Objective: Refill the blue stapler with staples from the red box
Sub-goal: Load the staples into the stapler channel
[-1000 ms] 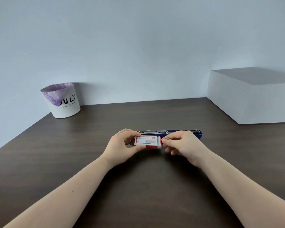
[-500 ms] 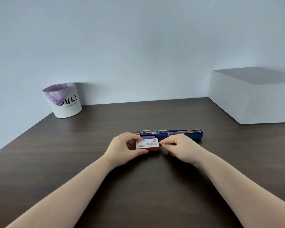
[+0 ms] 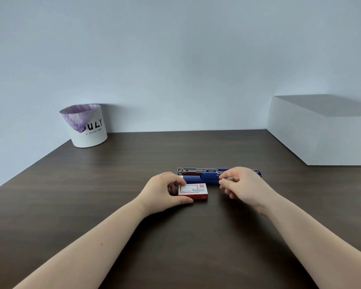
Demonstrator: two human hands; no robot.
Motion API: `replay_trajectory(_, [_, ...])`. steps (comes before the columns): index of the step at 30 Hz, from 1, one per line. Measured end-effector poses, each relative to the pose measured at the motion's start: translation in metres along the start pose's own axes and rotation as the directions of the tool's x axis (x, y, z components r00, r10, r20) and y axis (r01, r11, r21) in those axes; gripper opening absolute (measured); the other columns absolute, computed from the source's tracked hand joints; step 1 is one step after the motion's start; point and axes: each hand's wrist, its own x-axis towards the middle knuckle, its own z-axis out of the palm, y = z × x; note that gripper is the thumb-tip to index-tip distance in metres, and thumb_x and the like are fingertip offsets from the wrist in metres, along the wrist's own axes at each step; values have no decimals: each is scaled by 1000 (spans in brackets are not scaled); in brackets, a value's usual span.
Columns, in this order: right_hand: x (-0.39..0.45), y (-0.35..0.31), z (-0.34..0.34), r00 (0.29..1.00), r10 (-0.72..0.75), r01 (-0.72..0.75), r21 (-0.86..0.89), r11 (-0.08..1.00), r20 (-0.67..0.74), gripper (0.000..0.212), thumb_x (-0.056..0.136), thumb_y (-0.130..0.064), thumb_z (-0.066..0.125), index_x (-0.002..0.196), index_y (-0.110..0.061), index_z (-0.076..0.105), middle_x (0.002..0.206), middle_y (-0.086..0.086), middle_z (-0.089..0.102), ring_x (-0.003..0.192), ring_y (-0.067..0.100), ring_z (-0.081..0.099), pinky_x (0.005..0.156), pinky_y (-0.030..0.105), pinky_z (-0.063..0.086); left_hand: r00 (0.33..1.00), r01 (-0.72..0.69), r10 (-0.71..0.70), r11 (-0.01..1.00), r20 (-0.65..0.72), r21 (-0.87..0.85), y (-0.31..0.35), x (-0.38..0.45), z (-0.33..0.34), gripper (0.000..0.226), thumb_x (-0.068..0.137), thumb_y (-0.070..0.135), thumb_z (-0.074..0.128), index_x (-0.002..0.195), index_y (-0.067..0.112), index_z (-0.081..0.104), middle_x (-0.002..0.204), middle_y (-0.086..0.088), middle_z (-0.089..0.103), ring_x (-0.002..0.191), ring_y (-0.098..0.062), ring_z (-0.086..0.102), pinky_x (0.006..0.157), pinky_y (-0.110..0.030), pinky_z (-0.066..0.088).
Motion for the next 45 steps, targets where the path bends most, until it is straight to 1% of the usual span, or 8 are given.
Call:
replay_trajectory(5, [6, -14, -8, 988, -147, 142, -99, 985, -44, 8, 88, -16, 60, 89, -12, 67, 71, -3, 70, 49, 1, 57, 56, 17, 44, 1000, 13, -13, 1000, 10, 0, -2, 0, 0, 46, 57, 46, 82, 96, 28, 67, 90, 4, 65, 71, 5, 52, 66, -2, 37])
replay_trajectory(7, [12, -20, -8, 979, -202, 194, -152, 969, -40, 8, 86, -20, 64, 88, -17, 71, 76, -9, 70, 62, 0, 60, 62, 16, 44, 1000, 13, -13, 1000, 15, -20, -3, 0, 0, 48, 57, 48, 82, 98, 28, 67, 88, 6, 63, 72, 4, 53, 66, -4, 38])
replay_trajectory(12, [29, -32, 4, 965, -259, 258, -265, 929, 33, 19, 82, -19, 70, 100, -18, 74, 93, -7, 70, 85, 6, 62, 71, 9, 42, 968, 149, -219, 897, -126, -416, -2, 1, -5, 16, 82, 37, 62, 88, 24, 70, 83, 2, 68, 69, -7, 56, 73, -21, 46])
replay_trajectory(15, [36, -35, 9, 956, -286, 292, -345, 892, 69, 24, 86, -20, 65, 110, -17, 70, 109, -3, 71, 92, 7, 61, 82, 15, 41, 933, 208, -327, 831, -151, -517, -2, 3, -9, 24, 90, 35, 51, 91, 19, 69, 78, 4, 65, 65, -7, 54, 64, -15, 44])
replay_trajectory(22, [47, -34, 8, 942, -282, 336, -464, 820, 184, 21, 89, -18, 60, 108, -18, 69, 113, -3, 71, 105, 10, 64, 90, 17, 42, 899, 296, -397, 861, -182, -415, -15, 22, -6, 15, 89, 20, 53, 92, 23, 67, 93, 3, 69, 86, -16, 61, 74, -22, 45])
replay_trajectory(27, [51, -33, 9, 931, -264, 362, -530, 767, 252, 23, 90, -21, 58, 109, -22, 71, 115, -5, 70, 106, 12, 63, 98, 28, 47, 868, 329, -461, 811, -183, -484, -23, 24, -11, 12, 86, 23, 58, 90, 20, 69, 89, 3, 70, 82, -15, 61, 72, -23, 45])
replay_trajectory(37, [47, -24, 3, 936, -290, 350, -446, 824, 199, 22, 89, -21, 61, 107, -24, 72, 111, -7, 72, 102, 7, 62, 90, 20, 44, 909, 322, -391, 878, -143, -354, -20, 24, -9, 15, 86, 16, 58, 93, 21, 70, 88, 7, 69, 82, -6, 60, 69, -14, 42])
replay_trajectory(45, [49, -25, 8, 935, -317, 355, -444, 822, 161, 19, 86, -21, 64, 102, -23, 75, 102, -6, 74, 87, 6, 59, 74, 12, 41, 928, 320, -355, 914, -111, -250, -19, 24, -8, 16, 84, 20, 61, 97, 23, 70, 94, 4, 71, 90, -11, 63, 83, -26, 49])
